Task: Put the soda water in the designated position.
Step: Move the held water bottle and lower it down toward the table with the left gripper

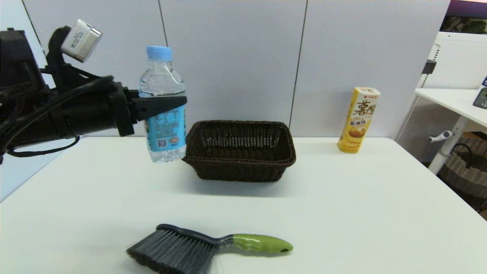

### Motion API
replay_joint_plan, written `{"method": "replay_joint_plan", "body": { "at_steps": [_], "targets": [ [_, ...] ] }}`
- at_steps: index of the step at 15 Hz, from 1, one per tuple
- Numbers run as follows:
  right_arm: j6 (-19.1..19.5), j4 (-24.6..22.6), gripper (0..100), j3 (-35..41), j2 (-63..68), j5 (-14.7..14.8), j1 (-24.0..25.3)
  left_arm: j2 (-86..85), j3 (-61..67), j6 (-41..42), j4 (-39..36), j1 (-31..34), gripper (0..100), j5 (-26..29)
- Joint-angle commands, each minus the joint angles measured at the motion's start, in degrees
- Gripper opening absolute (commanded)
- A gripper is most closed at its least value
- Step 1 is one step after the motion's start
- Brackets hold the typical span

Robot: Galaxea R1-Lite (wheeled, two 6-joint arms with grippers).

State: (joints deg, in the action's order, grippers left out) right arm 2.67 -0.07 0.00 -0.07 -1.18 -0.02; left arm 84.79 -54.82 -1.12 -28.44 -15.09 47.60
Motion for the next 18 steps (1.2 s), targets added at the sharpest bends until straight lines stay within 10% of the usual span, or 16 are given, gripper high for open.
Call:
{"method": "replay_joint_plan", "body": {
  "at_steps": [1, 6, 18],
  "targets": [
    [0.05, -0.01, 100, 0.00, 0.07, -0.05, 0.02, 8.38, 7.98, 8.24, -8.03, -0.03, 0, 7.50],
    [0.05, -0.01, 100, -0.09, 0.07, -0.05, 0.02, 18.93, 16.24, 5.69, -34.75, -0.29, 0, 7.42],
    [0.05, -0.01, 100, 0.00, 0.07, -0.05, 0.02, 23.14, 25.82, 4.11, -51.63, -7.67, 0, 2.84]
  ]
}}
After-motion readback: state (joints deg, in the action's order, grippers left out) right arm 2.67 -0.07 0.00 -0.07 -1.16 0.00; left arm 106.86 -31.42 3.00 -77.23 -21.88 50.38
